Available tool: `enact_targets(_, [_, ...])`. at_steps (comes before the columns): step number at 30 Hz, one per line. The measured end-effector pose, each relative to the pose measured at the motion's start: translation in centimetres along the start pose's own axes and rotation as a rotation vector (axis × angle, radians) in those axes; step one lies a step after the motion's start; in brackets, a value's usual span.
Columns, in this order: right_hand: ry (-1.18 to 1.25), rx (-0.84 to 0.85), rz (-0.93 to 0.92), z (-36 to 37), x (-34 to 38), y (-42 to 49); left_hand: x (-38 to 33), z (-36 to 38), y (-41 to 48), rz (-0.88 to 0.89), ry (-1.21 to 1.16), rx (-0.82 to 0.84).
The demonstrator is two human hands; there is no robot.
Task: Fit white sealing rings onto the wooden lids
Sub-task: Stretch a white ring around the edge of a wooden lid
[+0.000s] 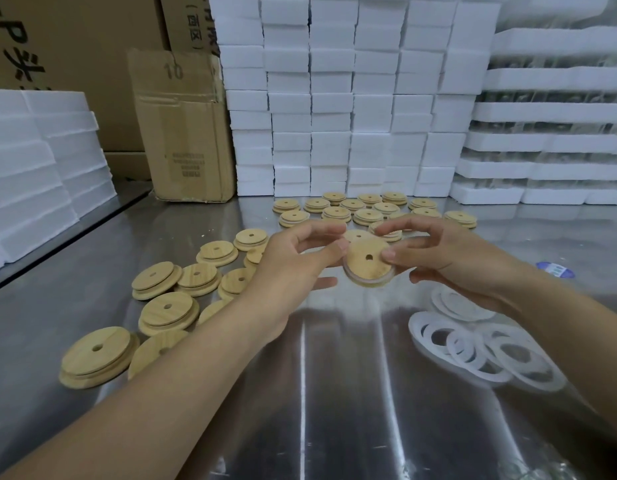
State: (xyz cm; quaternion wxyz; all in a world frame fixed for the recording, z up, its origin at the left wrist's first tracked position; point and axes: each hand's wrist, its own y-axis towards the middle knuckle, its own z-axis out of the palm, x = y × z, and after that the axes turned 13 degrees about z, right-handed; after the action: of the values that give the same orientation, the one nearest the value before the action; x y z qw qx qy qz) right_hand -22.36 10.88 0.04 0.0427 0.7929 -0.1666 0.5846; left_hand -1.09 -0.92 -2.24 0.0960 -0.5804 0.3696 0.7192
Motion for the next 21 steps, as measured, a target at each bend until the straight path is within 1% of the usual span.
enact_targets(5, [-0.219, -0.346, 0.066, -2.3, -1.7, 1.1, 0.1, -0.3, 0.1, -0.052, 0.063, -0.113])
enact_targets(7, [-0.363, -0.503, 0.073, -3.4, -2.5, 1.5, 0.1, -0.2, 0.1, -0.067, 0.082, -0.125])
enact_targets(9, [-0.537, -0.587, 0.104, -4.1, -3.1, 1.9, 0.2, -0.2, 0.2, -0.072, 0.107, -0.130])
enact_targets(11, [-0.706, -0.610, 0.126, -4.4, -3.8, 2.2, 0.3, -0.1, 0.1, -0.074, 0.132, -0.132])
enact_targets(12, [-0.739, -0.614, 0.118, -4.4, -3.9, 2.3, 0.3, -0.1, 0.1, -0.075, 0.143, -0.131])
enact_targets(15, [-0.683, -0.624, 0.030, -4.0, -3.4, 2.1, 0.3, 0.0, 0.0, -0.069, 0.163, -0.129])
enact_targets(17, [-0.686, -0.620, -0.012, -3.7, -3.1, 1.9, 0.2, 0.1, 0.0, -0.071, 0.167, -0.131])
enact_targets(19, [-0.759, -0.593, -0.001, -3.3, -3.0, 1.8, 0.2, 0.1, 0.0, -0.075, 0.171, -0.134])
enact_targets(21, [-0.875, -0.523, 0.037, -2.9, -3.1, 1.7, 0.2, 0.1, 0.0, -0.077, 0.184, -0.131])
